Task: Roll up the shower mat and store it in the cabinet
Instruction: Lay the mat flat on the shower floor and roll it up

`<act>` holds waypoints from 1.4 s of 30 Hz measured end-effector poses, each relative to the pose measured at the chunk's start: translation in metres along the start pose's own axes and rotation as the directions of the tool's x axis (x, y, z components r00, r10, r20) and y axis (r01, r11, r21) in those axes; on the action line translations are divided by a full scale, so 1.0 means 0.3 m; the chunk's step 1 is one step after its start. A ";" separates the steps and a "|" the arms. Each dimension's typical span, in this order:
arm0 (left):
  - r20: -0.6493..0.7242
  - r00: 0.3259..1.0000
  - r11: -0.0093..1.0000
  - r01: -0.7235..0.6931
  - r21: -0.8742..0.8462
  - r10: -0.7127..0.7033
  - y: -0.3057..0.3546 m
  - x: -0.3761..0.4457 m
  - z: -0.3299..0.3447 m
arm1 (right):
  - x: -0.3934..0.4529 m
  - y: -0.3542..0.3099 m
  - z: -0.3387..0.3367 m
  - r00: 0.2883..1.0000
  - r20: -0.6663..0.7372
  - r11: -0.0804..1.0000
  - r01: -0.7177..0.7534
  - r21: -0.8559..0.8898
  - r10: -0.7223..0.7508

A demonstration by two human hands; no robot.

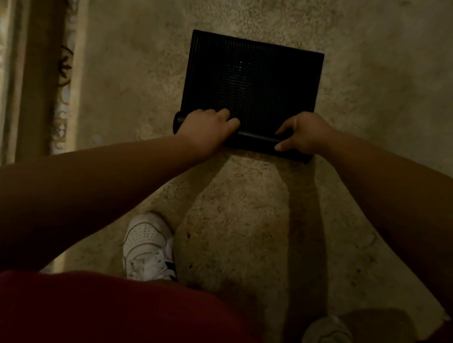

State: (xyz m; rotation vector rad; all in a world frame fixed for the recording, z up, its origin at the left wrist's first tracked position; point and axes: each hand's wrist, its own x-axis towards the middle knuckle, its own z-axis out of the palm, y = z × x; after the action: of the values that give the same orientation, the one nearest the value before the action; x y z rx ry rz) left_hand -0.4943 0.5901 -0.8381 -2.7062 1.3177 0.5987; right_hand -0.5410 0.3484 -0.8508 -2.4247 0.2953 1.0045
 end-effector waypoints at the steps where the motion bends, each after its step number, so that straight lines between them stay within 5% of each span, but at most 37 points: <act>1: 0.007 1.000 1.000 0.005 -0.007 -0.005 0.003 -0.004 0.003 | -0.002 -0.001 0.005 1.000 0.023 1.000 -0.003 0.000 0.003; 5: 0.056 0.998 0.997 -0.020 -0.078 0.024 0.008 -0.062 0.042 | -0.038 0.010 0.074 0.987 0.160 0.999 -0.008 0.046 0.001; 10: 0.098 0.994 0.991 -0.040 -0.131 0.053 0.001 -0.080 0.044 | -0.087 0.033 0.129 0.992 0.124 0.978 -0.026 0.208 0.000; 14: 0.193 0.980 0.981 0.000 -0.193 0.038 -0.018 -0.046 0.012 | -0.175 0.047 0.217 0.967 -0.184 0.980 0.156 -0.126 -0.177; 17: 0.225 0.974 0.977 0.021 -0.212 0.027 -0.019 -0.028 -0.004 | -0.227 0.028 0.305 0.915 -0.333 0.937 0.111 -0.331 -0.226; 22: 0.210 0.976 0.953 0.013 -0.301 0.054 -0.033 -0.041 0.003 | -0.189 0.041 0.268 0.926 -0.286 0.947 0.166 -0.275 -0.246; 25: 0.066 0.996 0.895 -0.021 -0.445 0.056 -0.043 -0.056 -0.001 | -0.183 0.046 0.261 0.931 -0.277 0.948 0.161 -0.276 -0.238; 29: -0.137 0.991 0.959 -0.035 -0.280 -0.004 -0.034 -0.046 -0.006 | -0.187 0.046 0.263 0.932 -0.281 0.952 0.154 -0.264 -0.228; 34: -0.022 0.998 0.959 -0.057 -0.278 0.053 -0.027 -0.054 0.055 | -0.176 0.056 0.241 0.951 -0.236 0.968 0.154 -0.201 -0.200; 38: -0.015 0.985 0.982 -0.171 -0.080 0.170 -0.036 -0.071 0.100 | -0.170 0.049 0.222 0.962 -0.198 0.971 0.150 -0.187 -0.187; 42: -0.024 0.993 0.993 -0.114 0.015 0.114 -0.013 -0.055 0.104 | -0.150 0.043 0.169 0.981 -0.142 0.991 0.124 -0.059 -0.131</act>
State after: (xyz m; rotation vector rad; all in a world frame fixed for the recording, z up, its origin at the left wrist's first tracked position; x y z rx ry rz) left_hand -0.5103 0.6120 -0.8611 -2.6499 1.4846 0.5651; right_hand -0.6081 0.3642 -0.8541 -2.5311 0.1631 0.7900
